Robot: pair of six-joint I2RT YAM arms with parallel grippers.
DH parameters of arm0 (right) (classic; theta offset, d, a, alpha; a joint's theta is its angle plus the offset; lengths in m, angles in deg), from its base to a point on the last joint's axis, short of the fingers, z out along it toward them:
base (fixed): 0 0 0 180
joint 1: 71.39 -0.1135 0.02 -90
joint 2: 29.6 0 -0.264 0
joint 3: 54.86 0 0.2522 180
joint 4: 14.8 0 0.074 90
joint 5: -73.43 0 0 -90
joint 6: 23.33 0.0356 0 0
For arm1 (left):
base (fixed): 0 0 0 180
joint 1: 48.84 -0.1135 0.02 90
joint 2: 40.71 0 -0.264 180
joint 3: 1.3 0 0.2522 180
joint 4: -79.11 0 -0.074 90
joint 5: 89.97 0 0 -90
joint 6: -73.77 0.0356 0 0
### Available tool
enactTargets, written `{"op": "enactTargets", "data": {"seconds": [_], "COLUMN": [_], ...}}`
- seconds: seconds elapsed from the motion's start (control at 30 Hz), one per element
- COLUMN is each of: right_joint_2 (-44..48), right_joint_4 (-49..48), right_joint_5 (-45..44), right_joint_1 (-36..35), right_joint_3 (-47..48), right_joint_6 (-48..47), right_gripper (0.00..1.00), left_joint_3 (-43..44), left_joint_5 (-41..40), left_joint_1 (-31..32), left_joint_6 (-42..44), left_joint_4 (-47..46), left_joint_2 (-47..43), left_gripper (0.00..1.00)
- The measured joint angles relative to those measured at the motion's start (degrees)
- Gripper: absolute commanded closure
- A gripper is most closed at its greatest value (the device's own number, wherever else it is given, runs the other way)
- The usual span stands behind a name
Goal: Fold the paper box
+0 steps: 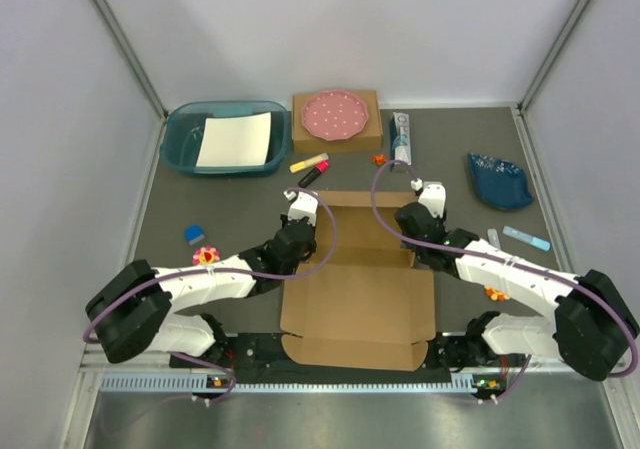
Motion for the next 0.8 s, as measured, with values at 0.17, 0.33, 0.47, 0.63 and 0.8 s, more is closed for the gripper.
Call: {"op": "enactTargets", "data": {"seconds": [0.17,0.33,0.47,0.63,0.8], "right_joint_2": [0.02,0.02,0.02,0.02,0.02], "right_joint_4": [0.44,-0.92,-1.57,-1.75,-1.7], "right_joint_5": [-1.07,-0.79,-0.59,-0.61,-0.59], "right_joint_1": [0.0,0.04,0.04,0.04,0.04], "right_joint_3": [0.72,1.51,1.6,1.57,1.4], "right_joint_6": [-1.18,-2.16,-2.4,-2.43,-2.75], "right_gripper": [0.6,1.0,1.0,1.0,1.0], "left_joint_3": [0.0,0.0,0.0,-0.04,-1.33], "left_joint_5": [0.04,0.5,0.24,0.28,1.81], "left_joint_1": [0.07,0.15,0.17,0.17,0.2], "left_joint_6": [-0.07,-0.24,-0.33,-0.35,-0.44], "left_joint_4": [-0.2,-1.03,-1.11,-1.11,-2.47], "left_joint_2": [0.0,0.0,0.0,0.0,-0.02], "left_gripper": [1.0,1.0,0.95,0.84,0.78]}}
